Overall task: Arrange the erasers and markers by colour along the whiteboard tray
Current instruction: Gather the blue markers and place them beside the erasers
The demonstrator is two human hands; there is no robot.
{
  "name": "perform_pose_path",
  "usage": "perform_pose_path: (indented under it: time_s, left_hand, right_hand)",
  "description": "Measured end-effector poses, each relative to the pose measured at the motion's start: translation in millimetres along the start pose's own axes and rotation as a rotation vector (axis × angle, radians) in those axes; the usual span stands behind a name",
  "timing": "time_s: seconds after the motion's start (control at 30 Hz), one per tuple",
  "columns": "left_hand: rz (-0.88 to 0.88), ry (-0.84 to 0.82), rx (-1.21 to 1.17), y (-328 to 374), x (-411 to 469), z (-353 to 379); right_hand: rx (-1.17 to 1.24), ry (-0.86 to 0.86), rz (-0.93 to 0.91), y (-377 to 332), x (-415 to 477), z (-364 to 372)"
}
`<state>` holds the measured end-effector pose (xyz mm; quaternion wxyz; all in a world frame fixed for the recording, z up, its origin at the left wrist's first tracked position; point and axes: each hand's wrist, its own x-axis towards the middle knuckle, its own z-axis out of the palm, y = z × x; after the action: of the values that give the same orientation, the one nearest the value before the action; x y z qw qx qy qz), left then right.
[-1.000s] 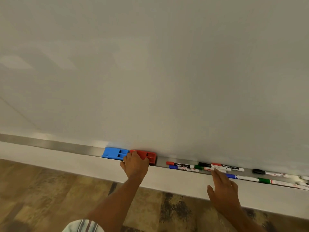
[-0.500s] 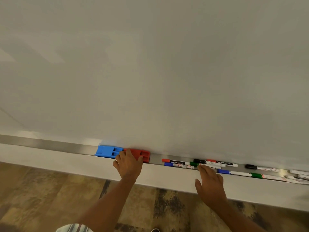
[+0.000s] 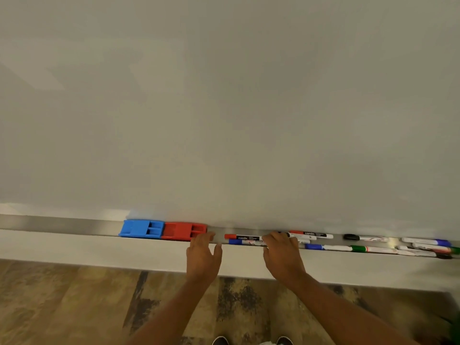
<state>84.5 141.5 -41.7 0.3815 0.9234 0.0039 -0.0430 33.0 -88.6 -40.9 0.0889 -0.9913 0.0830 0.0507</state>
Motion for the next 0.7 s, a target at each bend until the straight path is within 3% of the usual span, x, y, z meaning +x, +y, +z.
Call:
perform_pose_path:
  time_s: [0.23, 0.7]
  left_hand:
    - [-0.081, -0.141, -0.105, 14, -6, 15]
    - [-0.124, -0.154, -0.144, 35, -8, 30]
  right_hand:
    - [-0.052, -0.001, -0.038, 5, 11, -1]
    - [-0.15, -0.022, -0.07, 7, 16, 2]
